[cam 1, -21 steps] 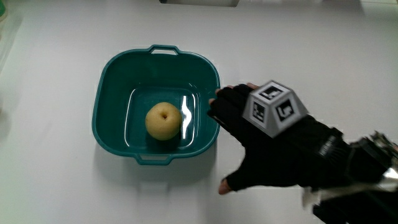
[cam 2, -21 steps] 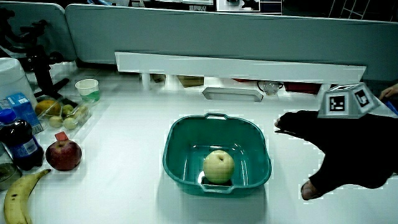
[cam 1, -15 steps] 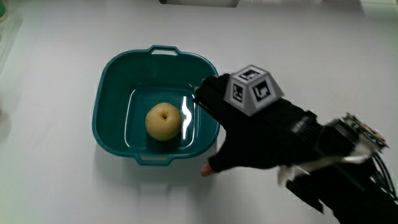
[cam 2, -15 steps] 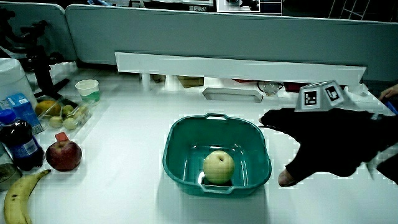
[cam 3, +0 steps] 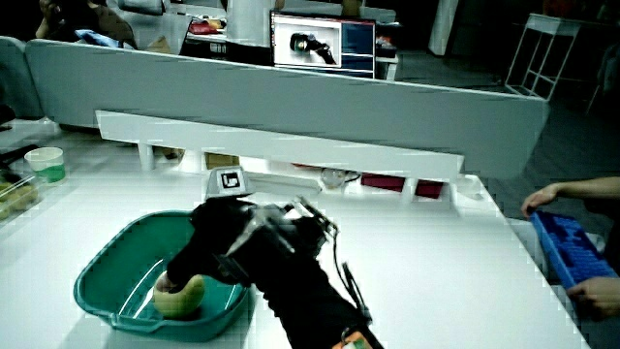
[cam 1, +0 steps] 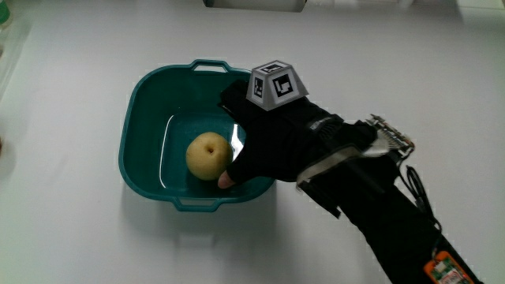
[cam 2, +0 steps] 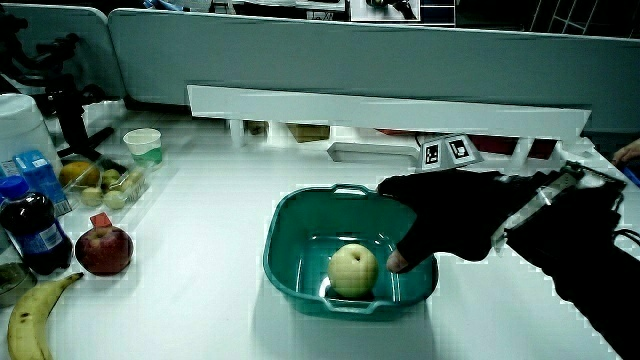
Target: Pick pear from plate
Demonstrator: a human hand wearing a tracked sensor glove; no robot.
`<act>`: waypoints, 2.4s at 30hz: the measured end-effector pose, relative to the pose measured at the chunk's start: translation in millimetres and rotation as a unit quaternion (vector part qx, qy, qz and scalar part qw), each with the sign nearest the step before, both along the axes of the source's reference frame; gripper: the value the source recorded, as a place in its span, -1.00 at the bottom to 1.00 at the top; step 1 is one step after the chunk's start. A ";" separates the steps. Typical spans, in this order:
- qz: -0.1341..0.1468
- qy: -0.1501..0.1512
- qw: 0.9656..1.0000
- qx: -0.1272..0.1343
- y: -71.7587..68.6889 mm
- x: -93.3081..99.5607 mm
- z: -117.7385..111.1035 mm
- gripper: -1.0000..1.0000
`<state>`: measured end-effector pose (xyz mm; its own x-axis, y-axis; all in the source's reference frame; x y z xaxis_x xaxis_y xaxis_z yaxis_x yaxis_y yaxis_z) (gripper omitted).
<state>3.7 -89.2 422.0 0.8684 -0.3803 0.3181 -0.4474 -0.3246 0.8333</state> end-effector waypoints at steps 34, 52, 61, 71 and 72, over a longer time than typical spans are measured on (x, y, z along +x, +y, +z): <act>-0.018 0.034 0.999 -0.016 21.4 -42.5 69.0 0.00; -0.015 0.004 0.999 0.035 23.6 -46.5 65.7 0.69; -0.017 -0.008 0.997 0.081 25.5 -48.4 59.6 1.00; -0.008 -0.037 0.994 0.101 18.3 -41.5 35.6 1.00; -0.009 -0.034 0.994 0.104 16.8 -39.6 33.1 1.00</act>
